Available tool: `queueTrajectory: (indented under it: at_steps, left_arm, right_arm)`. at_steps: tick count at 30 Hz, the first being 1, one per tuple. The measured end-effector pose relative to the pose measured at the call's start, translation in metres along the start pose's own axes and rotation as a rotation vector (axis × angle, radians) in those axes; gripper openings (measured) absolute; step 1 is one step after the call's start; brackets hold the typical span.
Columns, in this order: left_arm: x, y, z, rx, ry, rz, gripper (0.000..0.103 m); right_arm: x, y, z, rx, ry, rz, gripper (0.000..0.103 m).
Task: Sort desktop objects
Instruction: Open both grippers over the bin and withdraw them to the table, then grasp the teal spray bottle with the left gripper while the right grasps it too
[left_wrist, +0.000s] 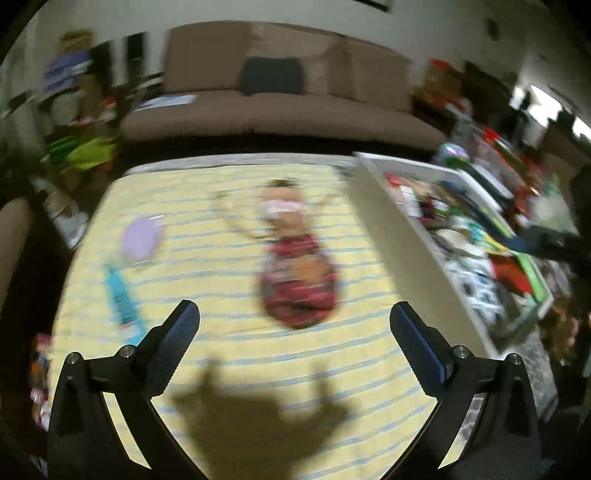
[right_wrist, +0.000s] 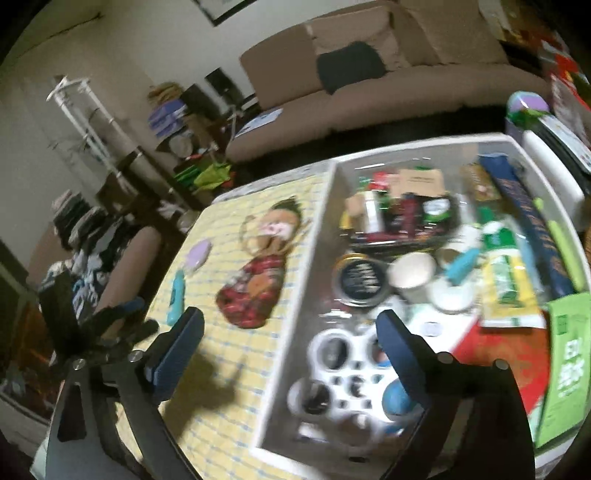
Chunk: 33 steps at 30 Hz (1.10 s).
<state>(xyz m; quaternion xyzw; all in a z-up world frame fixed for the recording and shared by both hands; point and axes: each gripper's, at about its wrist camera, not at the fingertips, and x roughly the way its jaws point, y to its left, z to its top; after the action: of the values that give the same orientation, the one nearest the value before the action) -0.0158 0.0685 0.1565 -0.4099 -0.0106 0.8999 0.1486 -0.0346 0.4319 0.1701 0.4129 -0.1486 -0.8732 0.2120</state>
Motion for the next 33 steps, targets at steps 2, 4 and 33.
queueTrajectory:
  at_steps: [2, 4, 33]
  left_arm:
    - [-0.006, 0.029, -0.006, -0.042, -0.005, 0.041, 0.103]
    - [-0.01, 0.055, -0.013, -0.078, -0.011, 0.083, 0.103]
    - [0.063, 0.169, -0.048, -0.253, 0.034, 0.184, 0.103]
  right_arm:
    - [0.011, 0.021, -0.001, -0.036, 0.002, 0.003, 0.103]
    - [0.021, 0.039, -0.001, -0.057, 0.008, 0.011, 0.103]
    - [0.202, 0.163, 0.005, -0.162, 0.068, -0.008, 0.103]
